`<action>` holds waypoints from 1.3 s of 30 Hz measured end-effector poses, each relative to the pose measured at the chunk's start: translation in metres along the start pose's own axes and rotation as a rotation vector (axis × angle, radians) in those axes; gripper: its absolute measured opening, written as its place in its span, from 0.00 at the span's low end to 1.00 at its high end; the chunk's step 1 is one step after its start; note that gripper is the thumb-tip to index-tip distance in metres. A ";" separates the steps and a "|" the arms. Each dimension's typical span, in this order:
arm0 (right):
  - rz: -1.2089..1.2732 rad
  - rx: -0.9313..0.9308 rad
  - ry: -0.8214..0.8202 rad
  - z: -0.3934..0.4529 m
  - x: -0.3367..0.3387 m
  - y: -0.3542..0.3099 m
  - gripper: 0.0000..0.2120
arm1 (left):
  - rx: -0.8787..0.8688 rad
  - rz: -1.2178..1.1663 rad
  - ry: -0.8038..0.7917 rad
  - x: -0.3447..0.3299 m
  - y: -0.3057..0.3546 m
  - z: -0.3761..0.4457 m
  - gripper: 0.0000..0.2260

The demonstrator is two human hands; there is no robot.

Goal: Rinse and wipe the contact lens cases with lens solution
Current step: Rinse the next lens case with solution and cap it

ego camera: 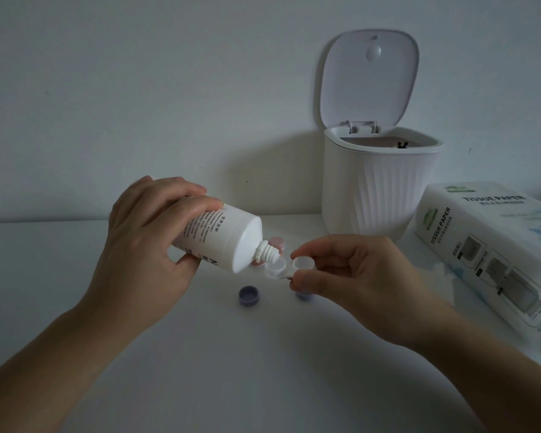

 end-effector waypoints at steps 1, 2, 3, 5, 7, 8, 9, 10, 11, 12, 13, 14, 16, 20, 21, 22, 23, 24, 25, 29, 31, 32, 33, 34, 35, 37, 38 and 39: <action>-0.002 0.000 0.002 0.000 0.000 0.000 0.10 | 0.002 -0.002 0.003 0.000 0.000 0.000 0.32; -0.003 -0.001 0.006 0.000 0.000 0.000 0.10 | 0.006 -0.003 0.003 -0.001 0.000 0.000 0.32; -0.004 -0.002 0.010 0.000 0.001 -0.001 0.10 | 0.011 -0.004 0.002 -0.001 0.000 -0.001 0.32; -0.004 0.002 0.018 0.000 0.001 -0.001 0.09 | 0.026 -0.010 -0.004 -0.002 0.000 -0.001 0.31; 0.006 0.004 0.025 0.000 0.002 0.000 0.07 | 0.048 -0.026 -0.011 -0.002 0.000 -0.001 0.30; 0.015 0.004 0.026 0.000 0.003 0.000 0.07 | 0.058 -0.037 -0.013 -0.002 0.001 -0.001 0.30; 0.021 0.006 0.024 0.000 0.003 0.000 0.07 | 0.066 -0.051 -0.011 -0.002 0.002 -0.001 0.29; 0.023 0.010 0.022 0.000 0.003 0.000 0.07 | 0.072 -0.066 -0.007 -0.002 0.003 -0.001 0.29; 0.024 0.017 0.021 0.000 0.004 0.000 0.07 | 0.078 -0.083 -0.002 -0.002 0.003 -0.002 0.28; 0.027 0.022 0.021 0.000 0.004 0.000 0.07 | 0.089 -0.102 0.003 -0.001 0.004 -0.002 0.29; 0.031 0.025 0.022 0.000 0.004 0.001 0.07 | 0.104 -0.122 0.010 -0.001 0.003 -0.003 0.29; 0.036 0.028 0.021 0.000 0.004 0.001 0.08 | 0.120 -0.143 0.017 -0.001 0.003 -0.004 0.29; 0.045 0.042 0.014 0.001 0.003 0.002 0.08 | 0.149 -0.179 0.034 0.000 0.001 -0.005 0.29; 0.064 0.037 -0.019 0.003 0.002 0.005 0.12 | 0.222 -0.252 0.063 0.001 -0.005 -0.008 0.29; 0.073 0.031 -0.031 0.003 0.002 0.007 0.12 | 0.242 -0.275 0.067 0.001 -0.006 -0.009 0.30; 0.081 0.024 -0.039 0.004 0.001 0.007 0.12 | 0.260 -0.296 0.071 0.000 -0.008 -0.010 0.30; 0.085 0.016 -0.041 0.004 0.001 0.008 0.12 | 0.275 -0.315 0.075 0.000 -0.009 -0.011 0.31; 0.088 0.006 -0.040 0.004 0.001 0.009 0.11 | 0.288 -0.331 0.078 0.000 -0.011 -0.012 0.32; 0.091 -0.003 -0.041 0.004 0.001 0.011 0.10 | 0.302 -0.345 0.080 -0.001 -0.012 -0.013 0.33; 0.109 -0.038 -0.057 0.002 0.001 0.015 0.08 | 0.353 -0.388 0.083 -0.004 -0.017 -0.016 0.33; 0.039 -0.047 -0.059 0.000 0.002 0.016 0.09 | 0.371 -0.401 0.091 -0.005 -0.020 -0.017 0.33; -0.031 -0.055 -0.056 -0.002 0.003 0.017 0.10 | 0.375 -0.407 0.095 -0.005 -0.021 -0.018 0.33; -0.098 -0.063 -0.052 -0.004 0.004 0.018 0.13 | 0.377 -0.414 0.099 -0.006 -0.021 -0.018 0.33; -0.142 -0.070 -0.052 -0.007 0.003 0.020 0.15 | 0.377 -0.420 0.102 -0.006 -0.022 -0.018 0.33; -0.158 -0.080 -0.055 -0.010 0.003 0.022 0.17 | 0.375 -0.423 0.104 -0.006 -0.022 -0.017 0.33; -0.185 -0.112 -0.063 -0.019 0.001 0.028 0.18 | 0.368 -0.423 0.099 -0.006 -0.023 -0.017 0.33; -0.218 -0.124 -0.060 -0.024 0.001 0.030 0.18 | 0.370 -0.426 0.098 -0.007 -0.023 -0.017 0.32; -0.266 -0.128 -0.053 -0.028 0.002 0.031 0.18 | 0.379 -0.433 0.098 -0.007 -0.023 -0.018 0.32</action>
Point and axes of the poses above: each hand's wrist, its own z-axis towards the middle knuckle, its own x-axis out of the back of the hand, y = z × x, the point moved 4 cm from there along z, towards the middle knuckle, and after that the axes turned 14 degrees about -z, right-handed, at the moved point
